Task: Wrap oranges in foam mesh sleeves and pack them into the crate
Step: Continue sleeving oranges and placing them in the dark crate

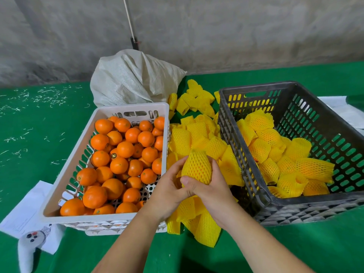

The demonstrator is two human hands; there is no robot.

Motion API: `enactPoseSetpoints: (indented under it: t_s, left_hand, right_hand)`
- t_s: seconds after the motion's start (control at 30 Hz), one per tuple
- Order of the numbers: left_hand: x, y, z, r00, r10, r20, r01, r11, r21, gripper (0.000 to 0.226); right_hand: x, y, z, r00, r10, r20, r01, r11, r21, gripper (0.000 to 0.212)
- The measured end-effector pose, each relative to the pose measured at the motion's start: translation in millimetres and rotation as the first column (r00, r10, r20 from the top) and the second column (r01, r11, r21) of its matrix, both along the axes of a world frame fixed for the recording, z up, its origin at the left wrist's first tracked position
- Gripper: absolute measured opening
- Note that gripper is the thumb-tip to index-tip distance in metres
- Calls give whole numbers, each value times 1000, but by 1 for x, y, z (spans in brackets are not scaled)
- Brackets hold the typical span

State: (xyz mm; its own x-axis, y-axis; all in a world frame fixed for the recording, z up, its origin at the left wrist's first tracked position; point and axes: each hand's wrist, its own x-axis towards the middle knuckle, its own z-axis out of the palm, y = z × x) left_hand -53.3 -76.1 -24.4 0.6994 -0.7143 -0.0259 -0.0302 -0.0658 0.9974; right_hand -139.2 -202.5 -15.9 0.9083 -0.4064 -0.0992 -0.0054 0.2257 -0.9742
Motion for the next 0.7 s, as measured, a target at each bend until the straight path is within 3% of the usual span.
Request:
enactPoseSetpoints:
  t_s: [0.1, 0.3, 0.4, 0.5, 0.63, 0.7]
  left_hand:
    - [-3, -4, -3, 1000, -26, 17, 25, 1000, 13, 81]
    - [-8, -5, -8, 997, 76, 7, -75, 996, -42, 59]
    - [-6, -4, -6, 989, 151, 5, -150, 986, -71, 46]
    - [-4, -5, -8, 983, 182, -12, -182, 980, -77, 42]
    - [-2, -3, -10, 975, 219, -48, -223, 968, -116, 35]
    - [1, -1, -10, 964, 244, -104, -258, 956, -142, 31]
  right_hand:
    - [-2, -14, 5, 998, 4, -64, -12, 992, -128, 81]
    - [10, -101, 44, 946, -323, 33, 312, 875, -369, 93]
    - [17, -158, 54, 888, -460, -22, 392, 780, -488, 96]
    - [13, -192, 36, 824, -521, -223, 337, 767, -547, 104]
    - [1, -201, 0, 722, -453, -523, 64, 796, -602, 94]
    - [4, -199, -2, 732, -477, -486, 61, 757, -651, 82]
